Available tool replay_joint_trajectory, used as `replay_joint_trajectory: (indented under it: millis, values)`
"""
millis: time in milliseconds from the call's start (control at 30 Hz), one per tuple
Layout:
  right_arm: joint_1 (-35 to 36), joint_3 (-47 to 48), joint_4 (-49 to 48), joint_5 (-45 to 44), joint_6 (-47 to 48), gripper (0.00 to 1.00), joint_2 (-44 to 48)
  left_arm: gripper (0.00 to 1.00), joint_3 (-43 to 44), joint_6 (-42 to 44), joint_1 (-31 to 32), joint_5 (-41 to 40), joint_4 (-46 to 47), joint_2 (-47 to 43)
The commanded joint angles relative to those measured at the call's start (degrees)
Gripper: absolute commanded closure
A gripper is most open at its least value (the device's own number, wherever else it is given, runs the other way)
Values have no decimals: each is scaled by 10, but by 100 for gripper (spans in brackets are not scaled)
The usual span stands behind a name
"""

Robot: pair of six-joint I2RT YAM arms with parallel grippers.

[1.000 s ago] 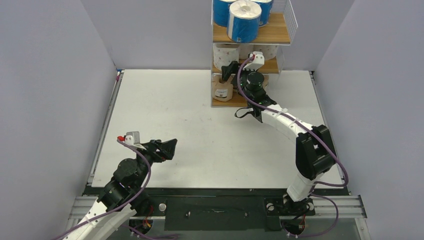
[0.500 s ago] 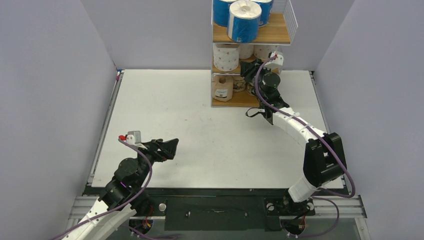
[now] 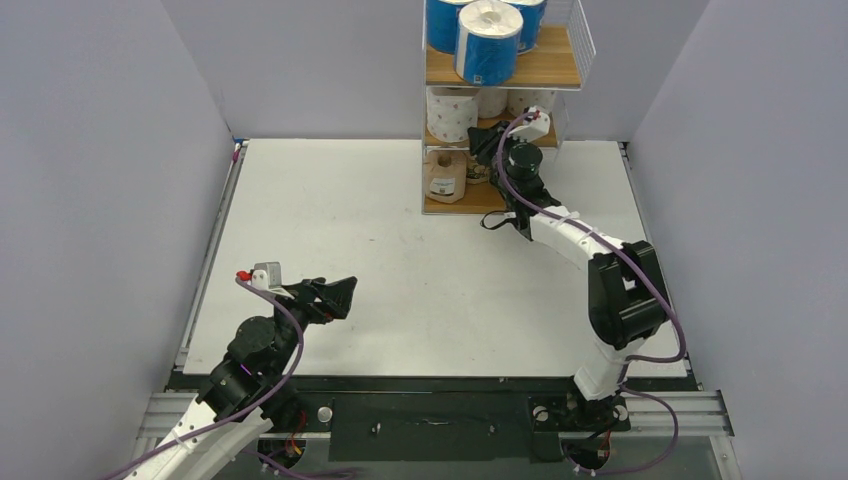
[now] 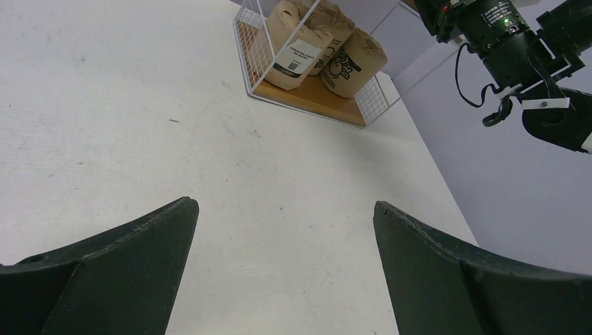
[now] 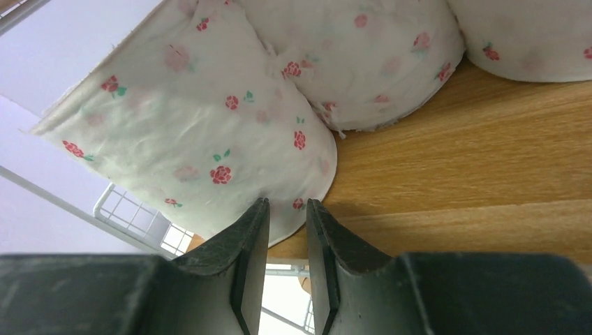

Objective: Place and organize the paper towels onto the shelf
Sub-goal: Place the paper towel on the shelf, then adjust the paper towel on the shelf.

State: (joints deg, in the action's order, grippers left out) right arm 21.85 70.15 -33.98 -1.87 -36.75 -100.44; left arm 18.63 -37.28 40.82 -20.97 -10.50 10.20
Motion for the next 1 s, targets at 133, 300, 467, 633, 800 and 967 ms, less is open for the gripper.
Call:
replay_joint_trajectory:
  millis: [133,300,467,633,800,967]
  values:
    - [10,57,-35,7,-15,77,-19,3,4,5,1,2,18,-5]
    - [11,71,-29,4,-18,77,-33,3,2,6,1,1,18,-5]
    - [12,81,-24,2,-22,77,-44,3,1,6,1,0,17,-6]
    - [12,81,-25,2,-26,76,-49,3,0,5,1,0,16,-7]
    - [12,61,-30,3,-24,75,-29,3,1,7,1,0,16,-9]
    - [14,30,-14,-2,6,69,18,3,5,8,1,0,17,-8]
